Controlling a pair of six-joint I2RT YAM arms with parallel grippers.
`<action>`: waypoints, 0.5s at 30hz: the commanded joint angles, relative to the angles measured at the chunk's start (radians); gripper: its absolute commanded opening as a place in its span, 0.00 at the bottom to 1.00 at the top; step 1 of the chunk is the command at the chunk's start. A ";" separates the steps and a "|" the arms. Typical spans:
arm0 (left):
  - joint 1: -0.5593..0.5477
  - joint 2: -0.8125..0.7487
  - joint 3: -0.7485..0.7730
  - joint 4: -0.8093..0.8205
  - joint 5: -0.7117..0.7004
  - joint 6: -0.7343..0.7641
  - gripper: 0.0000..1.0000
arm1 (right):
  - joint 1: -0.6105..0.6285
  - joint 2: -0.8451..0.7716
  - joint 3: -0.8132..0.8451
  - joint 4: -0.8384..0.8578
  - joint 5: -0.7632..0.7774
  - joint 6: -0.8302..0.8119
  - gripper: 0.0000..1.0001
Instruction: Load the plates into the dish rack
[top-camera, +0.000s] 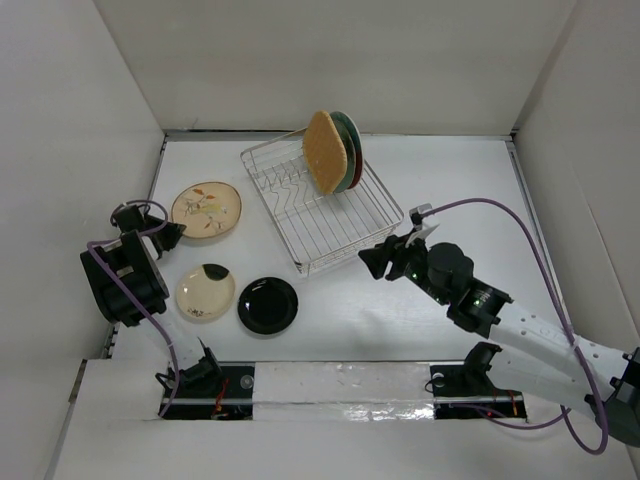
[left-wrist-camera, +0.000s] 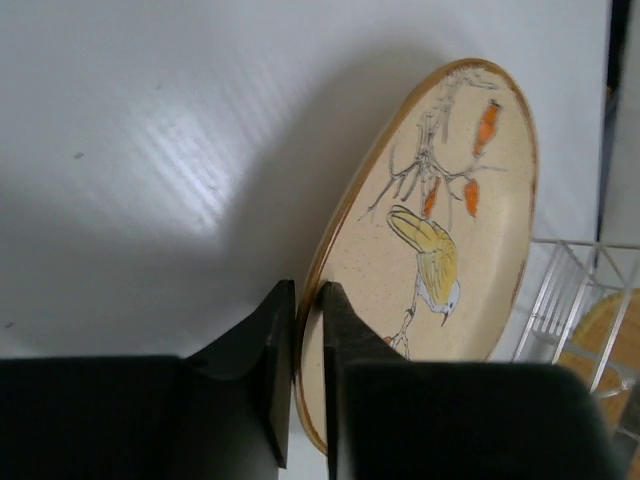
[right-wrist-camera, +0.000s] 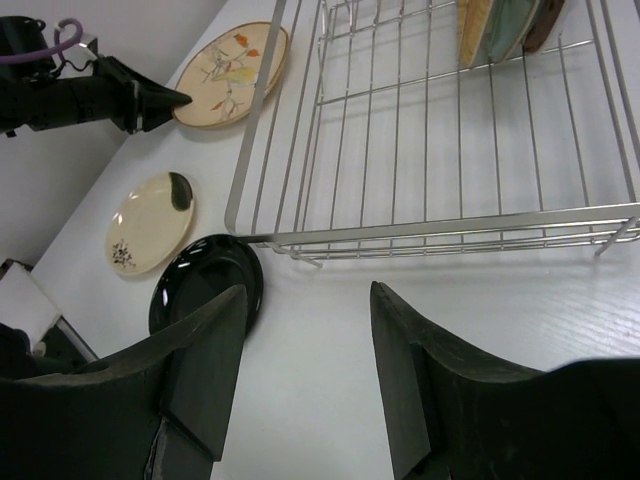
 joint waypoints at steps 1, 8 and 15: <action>0.009 0.003 0.007 0.044 0.029 -0.016 0.00 | -0.017 -0.008 0.002 0.028 0.020 -0.012 0.58; 0.043 -0.096 -0.102 0.279 0.128 -0.112 0.00 | -0.026 -0.033 -0.004 0.042 -0.003 -0.009 0.58; 0.080 -0.209 -0.198 0.461 0.165 -0.198 0.00 | -0.026 -0.002 0.026 0.040 -0.023 -0.008 0.58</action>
